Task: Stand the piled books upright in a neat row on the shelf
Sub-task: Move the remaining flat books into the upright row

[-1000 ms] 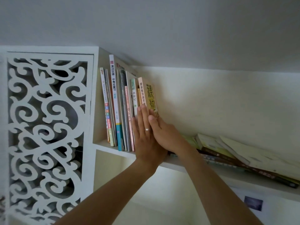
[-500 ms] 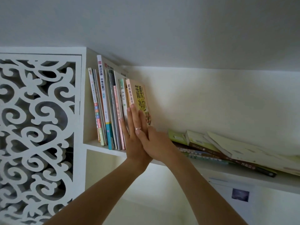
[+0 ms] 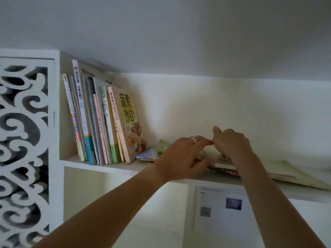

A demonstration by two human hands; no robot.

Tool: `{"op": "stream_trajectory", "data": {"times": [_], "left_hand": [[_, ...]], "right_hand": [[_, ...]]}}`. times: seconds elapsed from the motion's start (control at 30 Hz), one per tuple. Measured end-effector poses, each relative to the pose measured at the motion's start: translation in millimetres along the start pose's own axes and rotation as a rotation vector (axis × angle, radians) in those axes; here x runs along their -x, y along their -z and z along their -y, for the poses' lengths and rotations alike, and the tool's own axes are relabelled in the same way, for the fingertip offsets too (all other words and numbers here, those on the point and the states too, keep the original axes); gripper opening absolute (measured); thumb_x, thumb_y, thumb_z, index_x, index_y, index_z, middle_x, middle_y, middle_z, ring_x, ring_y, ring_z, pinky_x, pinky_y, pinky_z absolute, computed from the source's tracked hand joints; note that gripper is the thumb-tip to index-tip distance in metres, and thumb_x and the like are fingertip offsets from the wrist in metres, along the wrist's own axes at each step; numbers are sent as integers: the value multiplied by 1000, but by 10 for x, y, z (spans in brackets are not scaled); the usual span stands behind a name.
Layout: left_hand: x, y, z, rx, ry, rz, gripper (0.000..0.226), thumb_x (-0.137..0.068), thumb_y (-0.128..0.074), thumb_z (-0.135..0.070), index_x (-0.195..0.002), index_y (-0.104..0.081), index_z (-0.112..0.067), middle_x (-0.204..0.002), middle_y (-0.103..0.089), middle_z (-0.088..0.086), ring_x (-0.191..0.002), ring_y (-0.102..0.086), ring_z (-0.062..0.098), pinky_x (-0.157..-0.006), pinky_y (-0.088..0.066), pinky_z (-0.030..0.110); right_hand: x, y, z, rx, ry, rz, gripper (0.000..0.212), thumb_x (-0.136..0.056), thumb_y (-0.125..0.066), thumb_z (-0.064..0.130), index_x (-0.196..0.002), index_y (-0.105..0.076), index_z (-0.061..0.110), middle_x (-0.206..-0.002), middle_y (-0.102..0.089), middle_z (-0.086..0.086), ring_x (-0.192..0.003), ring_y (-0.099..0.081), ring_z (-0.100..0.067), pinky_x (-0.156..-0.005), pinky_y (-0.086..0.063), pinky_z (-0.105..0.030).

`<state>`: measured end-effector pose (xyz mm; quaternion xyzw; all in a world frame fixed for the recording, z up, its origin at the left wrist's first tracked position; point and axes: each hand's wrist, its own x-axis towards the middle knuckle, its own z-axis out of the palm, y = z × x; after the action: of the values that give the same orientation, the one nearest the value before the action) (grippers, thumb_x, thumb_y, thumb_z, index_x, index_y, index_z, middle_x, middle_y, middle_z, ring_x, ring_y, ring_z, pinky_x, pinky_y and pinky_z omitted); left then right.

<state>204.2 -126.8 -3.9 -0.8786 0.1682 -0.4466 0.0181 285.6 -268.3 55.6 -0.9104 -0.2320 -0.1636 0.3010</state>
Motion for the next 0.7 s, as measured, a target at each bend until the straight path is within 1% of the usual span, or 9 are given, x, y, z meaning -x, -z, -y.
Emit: {"op": "stream_trajectory", "data": {"times": [0.1,0.2,0.3,0.37,0.43,0.5,0.57,0.63,0.7], "left_hand": [[-118,-157,-191,-3,-143,96,51,-98,-64,-49,-138,-61,-17,-111,-72,3,-89,-64,17,-81,-50,32],[-183,-248,-207,-92,-206,90,42,-98,-68,-38,-135,-65,-18,-110,-69,7,-87,-65,23,-74,-49,28],[-215,-152,-96,-190,37,72,32,-97,-68,-30,-128,-64,-25,-111,-67,3,-88,-67,23,-78,-59,40],[-159,-80,44,-198,231,-14,29,-97,-67,-25,-125,-63,-28,-118,-65,-1,-97,-67,23,-85,-57,38],[-83,-29,156,-224,341,-126,29,-96,-62,-12,-122,-64,-25,-122,-62,-2,-100,-66,23,-81,-56,37],[-32,23,210,-191,428,-226,35,-93,-57,1,-120,-66,-19,-126,-58,1,-100,-64,22,-79,-59,40],[4,87,242,-138,521,-359,41,-92,-54,9,-122,-65,-17,-134,-53,5,-104,-61,21,-83,-60,40],[37,155,273,-107,639,-519,37,-102,-53,-1,-135,-58,-18,-144,-47,11,-108,-58,19,-86,-60,28],[57,226,261,8,794,-626,42,-111,-45,-26,-150,-38,-14,-143,-53,17,-105,-62,18,-70,-54,10]], "right_hand": [[-52,126,-178,-190,9,73,54,-110,-20,40,-125,-59,4,-109,-68,-21,-97,-67,-33,-89,-52,-39],[-46,183,-310,-444,-37,170,67,-107,-23,57,-116,-67,8,-98,-74,-15,-83,-74,-25,-87,-59,-41],[12,201,-420,-355,85,158,67,-107,-21,59,-114,-71,16,-110,-74,-7,-95,-70,-20,-91,-49,-34],[67,225,-480,-281,189,161,68,-105,-19,64,-114,-72,23,-117,-69,-2,-104,-64,-19,-91,-41,-32],[104,248,-527,-176,275,225,64,-103,-24,67,-112,-71,25,-110,-67,4,-98,-62,-17,-82,-41,-29],[56,219,-565,41,385,245,43,-102,-40,62,-105,-66,27,-97,-66,6,-84,-60,-13,-66,-40,-25],[-3,133,-531,187,442,183,21,-103,-51,48,-101,-61,29,-97,-67,3,-77,-59,-13,-59,-41,-25],[-6,-14,-398,206,445,104,16,-105,-50,40,-104,-61,28,-103,-70,-3,-76,-59,-17,-61,-45,-27],[86,-185,-185,186,474,42,22,-107,-46,38,-117,-63,27,-105,-69,-3,-73,-56,-16,-58,-43,-24]]}}
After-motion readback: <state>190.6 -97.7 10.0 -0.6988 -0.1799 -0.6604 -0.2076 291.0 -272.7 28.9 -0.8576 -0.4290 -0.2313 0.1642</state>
